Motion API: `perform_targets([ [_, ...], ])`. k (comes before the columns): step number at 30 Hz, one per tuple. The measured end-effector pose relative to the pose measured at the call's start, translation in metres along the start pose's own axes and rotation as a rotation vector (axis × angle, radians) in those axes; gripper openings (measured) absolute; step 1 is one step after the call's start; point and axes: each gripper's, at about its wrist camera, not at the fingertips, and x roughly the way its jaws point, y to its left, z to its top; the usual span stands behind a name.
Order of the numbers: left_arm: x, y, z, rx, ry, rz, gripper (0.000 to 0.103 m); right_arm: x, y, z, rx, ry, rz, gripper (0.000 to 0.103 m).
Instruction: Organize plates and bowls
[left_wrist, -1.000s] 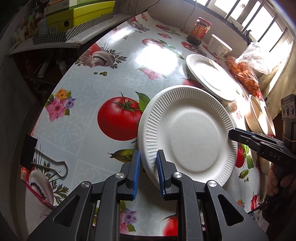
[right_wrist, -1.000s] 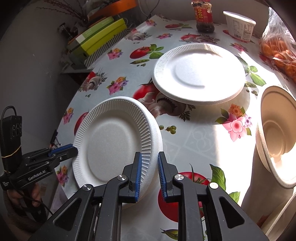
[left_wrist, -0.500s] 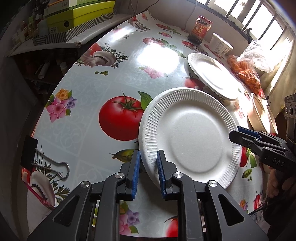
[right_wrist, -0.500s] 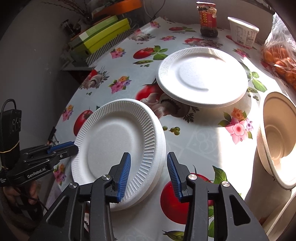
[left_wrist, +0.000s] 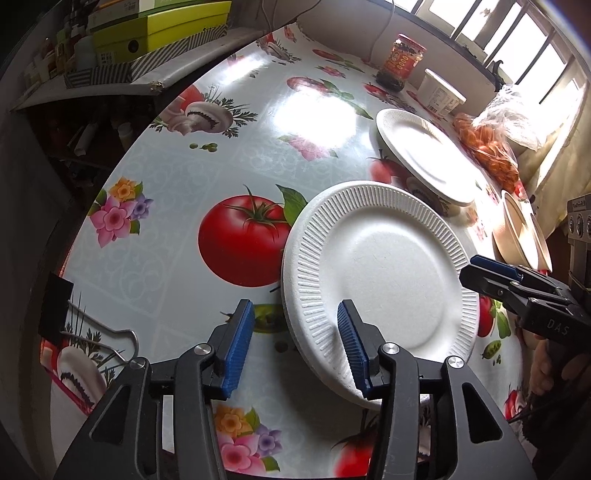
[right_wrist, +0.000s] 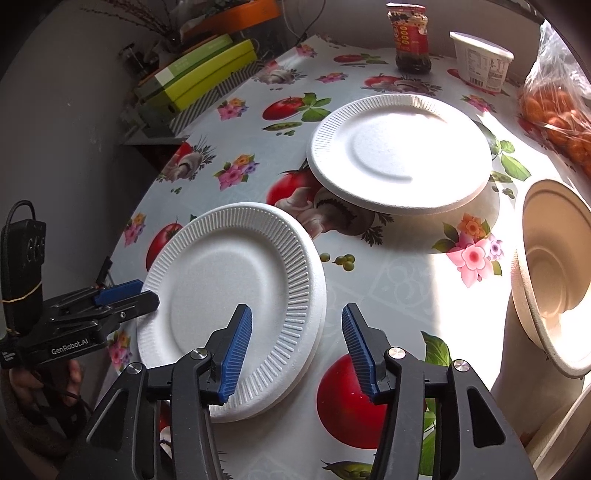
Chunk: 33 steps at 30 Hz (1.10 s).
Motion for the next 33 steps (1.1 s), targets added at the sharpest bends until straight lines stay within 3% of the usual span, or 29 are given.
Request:
perform_targets([
  [16, -0.005, 0.0, 0.01, 0.0, -0.013, 0.001, 0.048, -0.004, 0.0, 0.004, -0.006, -0.013, -0.002, 0.052],
  [18, -0.007, -0.001, 0.012, 0.003, -0.019, 0.0, 0.048, -0.008, 0.0, 0.005, -0.007, -0.022, -0.001, 0.055],
  [21, -0.01, -0.004, 0.017, 0.006, -0.027, -0.008, 0.048, -0.014, -0.001, 0.009, -0.014, -0.051, -0.015, 0.071],
  [33, -0.013, -0.023, 0.046, 0.035, -0.046, -0.016, 0.048, -0.032, -0.012, 0.022, -0.008, -0.078, -0.028, 0.071],
])
